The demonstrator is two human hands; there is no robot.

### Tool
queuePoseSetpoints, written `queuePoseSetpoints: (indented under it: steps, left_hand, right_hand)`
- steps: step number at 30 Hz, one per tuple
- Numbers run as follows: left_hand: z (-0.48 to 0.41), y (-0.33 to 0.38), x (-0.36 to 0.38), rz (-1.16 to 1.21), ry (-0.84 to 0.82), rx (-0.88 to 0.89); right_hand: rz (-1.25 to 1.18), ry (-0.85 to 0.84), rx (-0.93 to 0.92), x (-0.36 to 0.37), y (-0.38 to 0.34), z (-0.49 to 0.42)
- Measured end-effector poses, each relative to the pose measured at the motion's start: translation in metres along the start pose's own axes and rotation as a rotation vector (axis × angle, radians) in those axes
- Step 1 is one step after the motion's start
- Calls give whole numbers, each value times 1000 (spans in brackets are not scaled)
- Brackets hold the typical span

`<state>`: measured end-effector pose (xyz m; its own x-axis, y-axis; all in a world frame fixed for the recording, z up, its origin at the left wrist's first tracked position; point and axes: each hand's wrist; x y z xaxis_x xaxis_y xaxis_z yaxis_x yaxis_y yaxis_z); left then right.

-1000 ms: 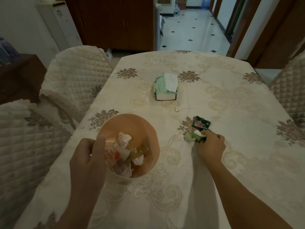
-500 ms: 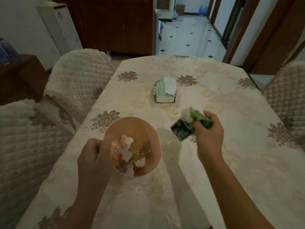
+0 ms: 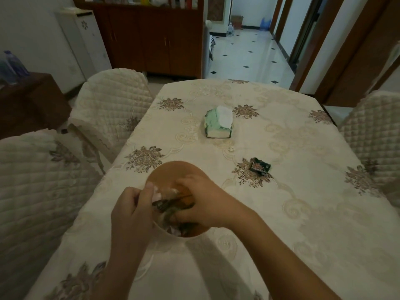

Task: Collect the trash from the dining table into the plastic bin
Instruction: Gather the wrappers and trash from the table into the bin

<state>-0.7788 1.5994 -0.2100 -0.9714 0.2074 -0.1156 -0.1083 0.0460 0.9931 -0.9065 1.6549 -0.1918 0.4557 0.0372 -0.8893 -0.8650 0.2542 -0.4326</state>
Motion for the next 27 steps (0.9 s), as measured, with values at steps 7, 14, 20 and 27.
queuePoseSetpoints:
  steps: [7,14,20,27]
  left_hand:
    - [-16,1,16,7,24,23]
    - [-45,-5,48,45,47,65]
    - [-62,-16,59,75,55,73]
    - [-83,-23,60,157,113,18]
  right_hand:
    - [-368,750,492,-11,102,-7]
    - [-30,520,699,38,228,-40]
    - [187,563,619,58,265,-58]
    - [103,750,501,39,260,-109]
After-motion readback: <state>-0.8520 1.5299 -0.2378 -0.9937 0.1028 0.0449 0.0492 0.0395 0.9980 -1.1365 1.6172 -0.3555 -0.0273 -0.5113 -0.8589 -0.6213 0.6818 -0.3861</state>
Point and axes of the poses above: each hand's wrist, its own z-axis away from the middle knuckle, its own x-axis out of the palm, y = z × x, and after that the axes turned 12 degrees about z, right-handed
